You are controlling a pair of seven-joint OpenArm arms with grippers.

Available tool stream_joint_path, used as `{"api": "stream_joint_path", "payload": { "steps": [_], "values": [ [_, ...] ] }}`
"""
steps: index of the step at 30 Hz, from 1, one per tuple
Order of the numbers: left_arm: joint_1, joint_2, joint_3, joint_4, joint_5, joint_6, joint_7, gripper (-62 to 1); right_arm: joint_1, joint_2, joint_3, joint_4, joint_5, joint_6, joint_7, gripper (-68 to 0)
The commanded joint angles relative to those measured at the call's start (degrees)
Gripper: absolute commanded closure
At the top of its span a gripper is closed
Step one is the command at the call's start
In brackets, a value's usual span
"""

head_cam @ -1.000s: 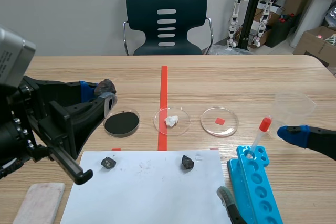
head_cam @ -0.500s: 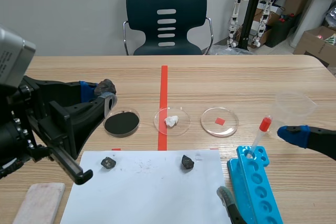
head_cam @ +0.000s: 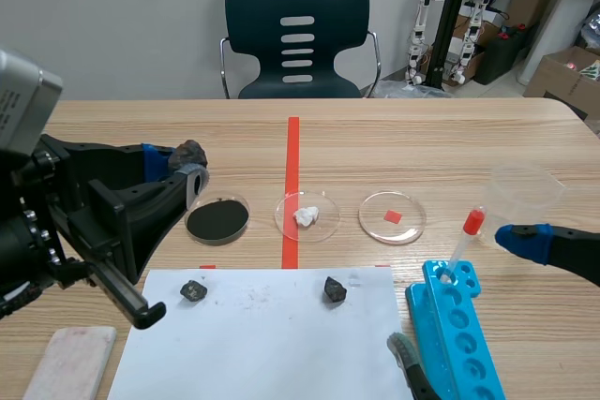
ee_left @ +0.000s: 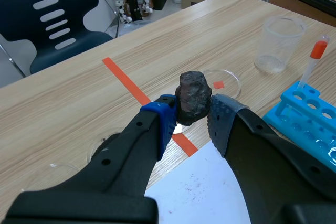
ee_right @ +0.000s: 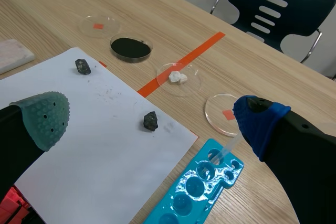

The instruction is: Rub the mineral on the streak plate

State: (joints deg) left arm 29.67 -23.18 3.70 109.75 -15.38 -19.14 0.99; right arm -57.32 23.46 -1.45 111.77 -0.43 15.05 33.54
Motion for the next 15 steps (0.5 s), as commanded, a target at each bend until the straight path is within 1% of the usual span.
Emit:
{"api": "stream_joint_path", "payload": {
  "steps": [1, 6, 9, 11, 15],
  "values": [
    [-0.15, 0.28, 0.02, 0.46, -0.44, 0.13, -1.11, -13.2, 0.33, -0.13, 0.52, 1.42, 0.68, -0.07, 0.9, -67.9],
    [-0.15, 0.28, 0.02, 0.46, -0.44, 0.13, -1.05, -13.2, 0.33, -0.13, 0.52, 1.42, 0.68, -0.07, 0.9, -67.9],
    [0.04, 0.28, 0.02, 0.46, -0.52, 0.13, 0.72, -13.2, 0.33, -0.13, 0.52, 1.42, 0.68, -0.07, 0.9, -67.9],
    [0.2, 0.28, 0.02, 0.46, -2.03, 0.2, 3.04, -13.2, 0.33, -0.13, 0.52, 1.42, 0.68, -0.07, 0.87, -67.9],
    [0.15, 0.31, 0.02, 0.46, -4.07, 1.66, 11.37, -13.2, 0.33, -0.13, 0.52, 1.42, 0.68, -0.07, 0.87, -67.9]
  ]
}}
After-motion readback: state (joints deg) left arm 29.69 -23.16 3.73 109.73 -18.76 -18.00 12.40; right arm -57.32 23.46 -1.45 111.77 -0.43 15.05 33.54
